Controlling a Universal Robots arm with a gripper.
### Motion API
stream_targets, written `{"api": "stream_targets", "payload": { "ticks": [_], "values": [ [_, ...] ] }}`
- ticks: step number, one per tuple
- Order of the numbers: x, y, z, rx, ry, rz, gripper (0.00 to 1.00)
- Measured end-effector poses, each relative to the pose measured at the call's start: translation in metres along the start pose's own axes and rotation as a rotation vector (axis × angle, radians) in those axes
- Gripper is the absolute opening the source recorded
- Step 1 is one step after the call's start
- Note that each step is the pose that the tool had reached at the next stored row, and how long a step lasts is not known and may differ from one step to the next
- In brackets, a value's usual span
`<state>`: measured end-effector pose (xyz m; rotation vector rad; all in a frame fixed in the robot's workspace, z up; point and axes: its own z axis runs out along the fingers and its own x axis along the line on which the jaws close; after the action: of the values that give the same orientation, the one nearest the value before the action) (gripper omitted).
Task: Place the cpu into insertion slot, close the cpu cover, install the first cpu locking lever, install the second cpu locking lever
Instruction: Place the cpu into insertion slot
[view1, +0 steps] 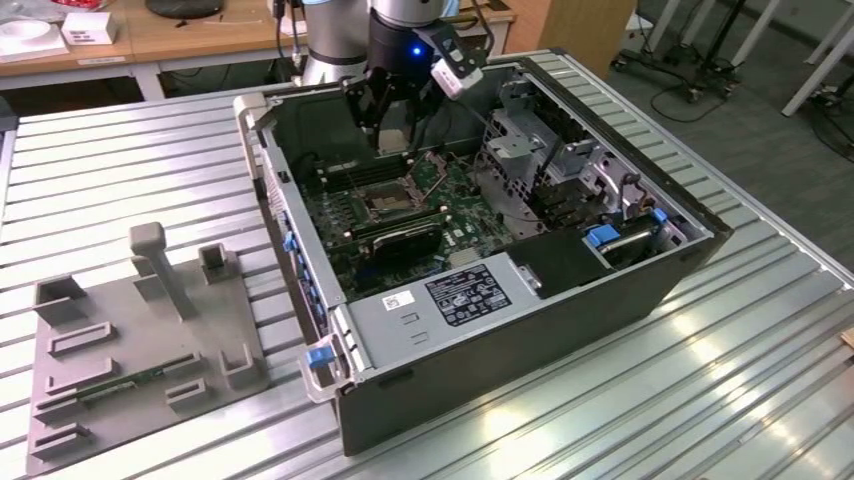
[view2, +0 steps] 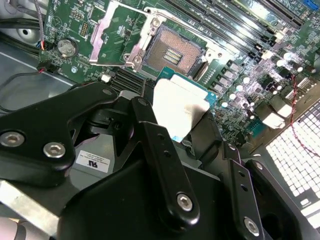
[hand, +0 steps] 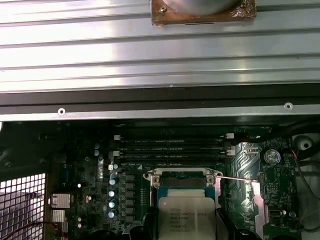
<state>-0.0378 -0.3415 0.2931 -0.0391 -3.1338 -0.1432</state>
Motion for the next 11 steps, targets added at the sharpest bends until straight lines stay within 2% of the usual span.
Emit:
{"api": "stream_targets", "payload": {
  "ticks": [2,5,9,11],
  "values": [
    [0.0000,0.0000,0.0002,-0.0002,-0.0004,0.000,0.54],
    [0.0000,-0.0002,0.0022,-0.0005,-0.0057,-0.001,0.54],
    [0.0000,-0.0007,0.0074,-0.0006,-0.0114,-0.004,0.54],
    [0.0000,-0.0009,0.0096,-0.0006,-0.0122,-0.004,0.54]
  ]
}}
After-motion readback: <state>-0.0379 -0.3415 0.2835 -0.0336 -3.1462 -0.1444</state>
